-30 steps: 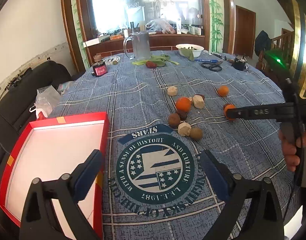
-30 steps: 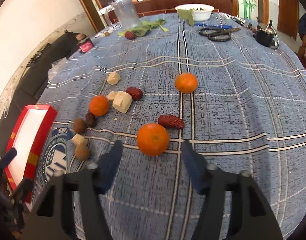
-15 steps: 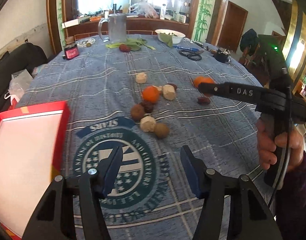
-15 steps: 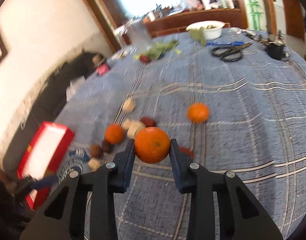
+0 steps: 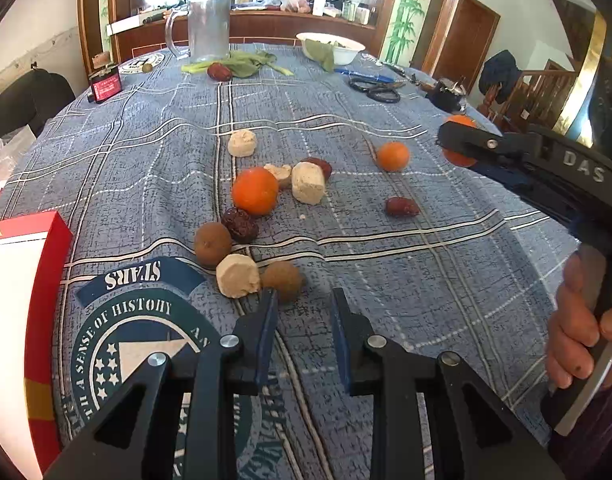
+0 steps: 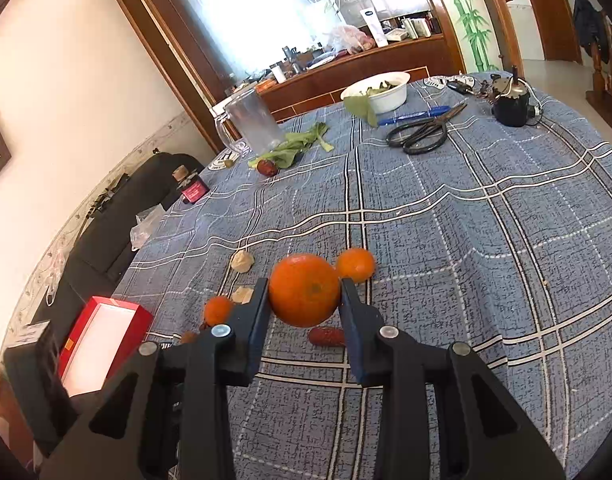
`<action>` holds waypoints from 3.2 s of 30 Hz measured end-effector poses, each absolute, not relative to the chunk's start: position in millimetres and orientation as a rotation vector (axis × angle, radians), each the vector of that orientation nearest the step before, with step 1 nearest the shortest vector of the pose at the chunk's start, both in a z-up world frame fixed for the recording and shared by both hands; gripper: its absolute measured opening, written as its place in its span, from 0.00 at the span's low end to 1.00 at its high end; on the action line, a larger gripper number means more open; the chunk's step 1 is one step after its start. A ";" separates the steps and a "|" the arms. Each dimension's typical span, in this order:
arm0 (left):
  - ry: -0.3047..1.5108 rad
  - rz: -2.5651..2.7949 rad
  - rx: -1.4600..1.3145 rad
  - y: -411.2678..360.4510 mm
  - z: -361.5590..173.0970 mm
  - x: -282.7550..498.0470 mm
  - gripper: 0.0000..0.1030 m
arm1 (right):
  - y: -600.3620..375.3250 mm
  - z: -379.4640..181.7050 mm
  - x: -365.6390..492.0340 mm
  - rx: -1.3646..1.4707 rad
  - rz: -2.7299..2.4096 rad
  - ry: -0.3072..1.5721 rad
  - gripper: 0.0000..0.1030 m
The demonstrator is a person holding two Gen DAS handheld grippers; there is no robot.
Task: Organize fruits
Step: 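Grasp the large mandarin orange with the right tool while the left tool grasps a brown round fruit, then carry the orange in the right tool and the brown fruit in the left tool over the red tray, then open the right tool to drop the orange while the left tool releases the brown fruit into the tray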
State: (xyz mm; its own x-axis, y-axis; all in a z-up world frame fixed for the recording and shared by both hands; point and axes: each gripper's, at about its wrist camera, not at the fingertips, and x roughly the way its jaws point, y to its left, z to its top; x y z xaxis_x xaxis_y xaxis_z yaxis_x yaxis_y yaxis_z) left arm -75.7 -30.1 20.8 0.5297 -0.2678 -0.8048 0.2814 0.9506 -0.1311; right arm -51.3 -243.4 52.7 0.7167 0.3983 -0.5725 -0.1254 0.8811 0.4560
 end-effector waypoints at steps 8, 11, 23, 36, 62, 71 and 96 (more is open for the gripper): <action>0.969 -0.304 0.004 -30.4 17.1 -63.9 0.25 | -242.2 48.2 -48.0 0.414 0.302 0.735 0.35; 0.970 -0.292 -0.003 -31.0 16.4 -58.6 0.25 | -241.3 46.1 -47.2 0.413 0.303 0.744 0.35; 0.926 -0.294 -0.001 -34.3 19.8 -59.3 0.20 | -237.4 45.8 -46.2 0.396 0.304 0.739 0.35; 0.706 -0.113 0.034 33.1 87.2 -126.4 0.20 | -235.4 52.0 -53.8 0.334 0.276 0.647 0.35; 0.614 0.363 -0.081 233.5 66.6 -177.8 0.20 | 89.3 69.9 -117.0 -0.016 0.802 0.809 0.35; 0.645 0.368 -0.109 253.0 52.0 -177.9 0.20 | 114.3 49.9 -115.2 -0.077 0.780 0.879 0.35; 0.661 0.474 -0.023 240.6 61.2 -178.1 0.72 | 72.1 69.6 -117.4 -0.012 0.732 0.823 0.53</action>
